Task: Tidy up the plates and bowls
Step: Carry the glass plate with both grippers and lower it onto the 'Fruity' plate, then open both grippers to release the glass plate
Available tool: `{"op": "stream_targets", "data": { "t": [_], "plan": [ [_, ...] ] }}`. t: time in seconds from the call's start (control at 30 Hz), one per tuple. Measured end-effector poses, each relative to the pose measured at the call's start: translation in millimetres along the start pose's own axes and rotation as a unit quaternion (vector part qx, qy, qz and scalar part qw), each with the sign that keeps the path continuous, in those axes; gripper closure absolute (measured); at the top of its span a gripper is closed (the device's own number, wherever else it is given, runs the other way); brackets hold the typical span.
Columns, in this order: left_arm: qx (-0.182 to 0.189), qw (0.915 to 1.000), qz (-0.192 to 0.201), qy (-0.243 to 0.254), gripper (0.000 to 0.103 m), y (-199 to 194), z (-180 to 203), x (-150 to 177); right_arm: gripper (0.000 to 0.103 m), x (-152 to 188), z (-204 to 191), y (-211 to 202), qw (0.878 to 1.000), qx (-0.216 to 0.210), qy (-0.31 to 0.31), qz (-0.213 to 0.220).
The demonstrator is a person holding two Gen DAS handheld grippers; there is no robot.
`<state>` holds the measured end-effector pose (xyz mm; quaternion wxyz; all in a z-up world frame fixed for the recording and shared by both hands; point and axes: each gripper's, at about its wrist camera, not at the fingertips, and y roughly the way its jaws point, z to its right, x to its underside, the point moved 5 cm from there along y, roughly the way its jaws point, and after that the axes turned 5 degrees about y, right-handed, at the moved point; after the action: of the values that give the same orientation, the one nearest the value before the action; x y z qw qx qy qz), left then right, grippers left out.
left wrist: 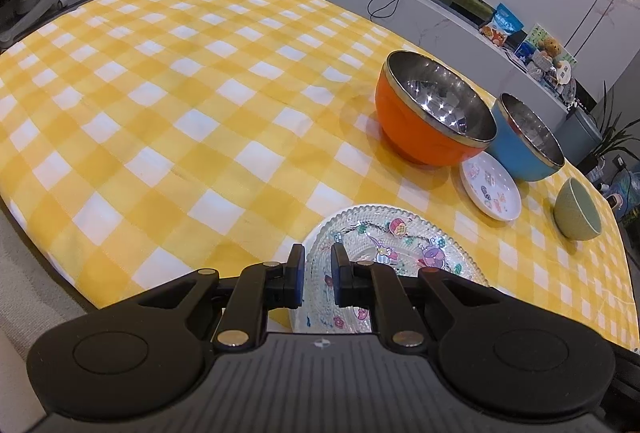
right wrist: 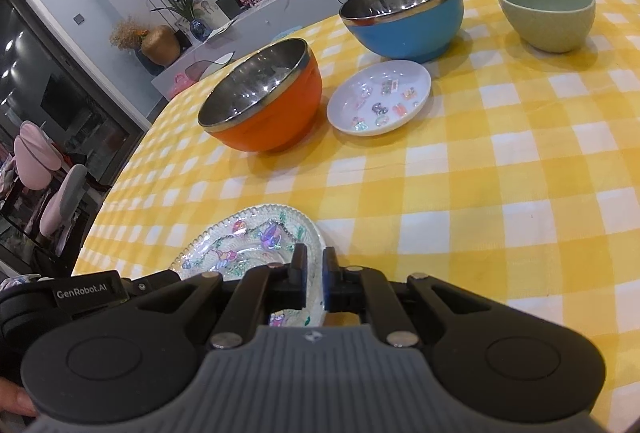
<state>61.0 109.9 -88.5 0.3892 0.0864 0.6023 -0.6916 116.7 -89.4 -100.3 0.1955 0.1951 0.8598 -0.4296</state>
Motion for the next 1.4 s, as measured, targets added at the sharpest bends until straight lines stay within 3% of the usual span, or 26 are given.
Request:
{"op": "stream_targets", "data": {
  "t": [0.33, 0.87, 1.03, 1.17, 1.3, 1.4],
  "plan": [
    [-0.016, 0.9995, 0.003, 0.027, 0.087, 2, 6, 0, 0.097, 6, -6, 1, 0.999, 0.022, -0.048, 0.014],
    [-0.046, 0.9970, 0.005, 0.063, 0.087, 3, 12, 3, 0.095, 10, -8, 1, 0.997, 0.029, -0.068, 0.026],
    [-0.041, 0.9980, 0.005, 0.049, 0.085, 3, 8, 2, 0.092, 10, -6, 0, 0.998, 0.023, -0.059, 0.030],
    [-0.026, 0.9993, 0.011, 0.026, 0.078, 0, 4, -1, 0.074, 6, 0, -6, 0.998, 0.027, -0.040, 0.038],
    [-0.013, 0.9990, 0.037, 0.022, 0.071, -9, 6, -6, 0.073, 1, 7, -12, 0.998, 0.035, -0.024, 0.047],
    [0.003, 0.9994, 0.032, 0.017, 0.071, -8, 10, -8, 0.073, -5, 12, -15, 0.998, 0.045, -0.016, 0.052]
  ]
}}
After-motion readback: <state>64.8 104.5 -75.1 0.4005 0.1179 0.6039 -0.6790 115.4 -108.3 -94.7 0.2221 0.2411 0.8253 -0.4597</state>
